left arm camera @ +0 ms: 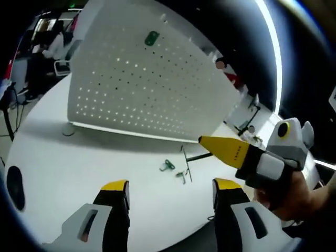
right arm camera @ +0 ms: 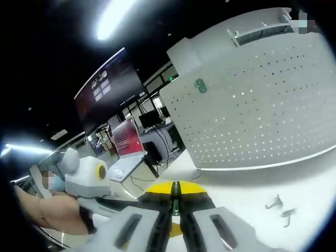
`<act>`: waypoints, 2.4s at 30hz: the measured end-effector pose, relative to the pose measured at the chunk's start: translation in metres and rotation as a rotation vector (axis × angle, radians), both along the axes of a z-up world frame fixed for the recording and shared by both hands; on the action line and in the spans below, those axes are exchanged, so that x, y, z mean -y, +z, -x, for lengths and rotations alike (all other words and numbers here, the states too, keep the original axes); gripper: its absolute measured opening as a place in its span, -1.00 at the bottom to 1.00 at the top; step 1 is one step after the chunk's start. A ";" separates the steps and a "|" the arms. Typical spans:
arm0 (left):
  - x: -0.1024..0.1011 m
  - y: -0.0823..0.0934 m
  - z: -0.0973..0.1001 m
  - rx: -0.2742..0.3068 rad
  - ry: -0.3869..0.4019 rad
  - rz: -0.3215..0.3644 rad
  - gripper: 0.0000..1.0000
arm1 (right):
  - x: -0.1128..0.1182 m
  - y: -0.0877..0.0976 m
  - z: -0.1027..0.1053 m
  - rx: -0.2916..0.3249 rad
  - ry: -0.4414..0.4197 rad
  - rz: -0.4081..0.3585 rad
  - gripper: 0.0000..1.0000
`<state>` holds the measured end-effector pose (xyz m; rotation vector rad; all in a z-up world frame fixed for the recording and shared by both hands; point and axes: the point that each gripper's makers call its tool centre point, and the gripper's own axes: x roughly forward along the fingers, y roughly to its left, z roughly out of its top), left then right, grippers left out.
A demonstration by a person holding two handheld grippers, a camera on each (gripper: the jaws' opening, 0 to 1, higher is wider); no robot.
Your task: Insert the hook assembly into the mounting plate slot until the hook locks in place.
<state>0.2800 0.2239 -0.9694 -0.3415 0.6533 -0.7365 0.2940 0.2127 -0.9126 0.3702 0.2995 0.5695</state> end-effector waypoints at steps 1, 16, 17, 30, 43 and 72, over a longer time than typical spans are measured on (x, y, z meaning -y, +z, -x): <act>0.000 0.000 -0.001 0.002 0.002 -0.001 0.24 | -0.002 0.001 0.000 0.005 0.005 -0.001 -1.00; 0.002 0.013 -0.003 0.019 0.002 0.063 -0.64 | -0.014 0.014 0.004 0.054 0.050 0.004 -1.00; 0.003 0.015 -0.003 0.017 0.003 0.083 -0.67 | -0.015 0.014 0.004 0.059 0.056 0.010 -1.00; 0.004 0.026 -0.002 -0.002 0.020 0.188 -0.94 | -0.020 0.021 0.013 0.148 0.092 0.089 -1.00; 0.001 0.028 0.000 -0.035 0.036 0.218 -0.98 | -0.027 0.023 0.011 0.123 0.136 0.088 -1.00; -0.015 0.041 -0.008 0.200 0.034 -0.009 -0.98 | -0.035 0.027 0.021 -0.001 0.139 -0.058 -0.72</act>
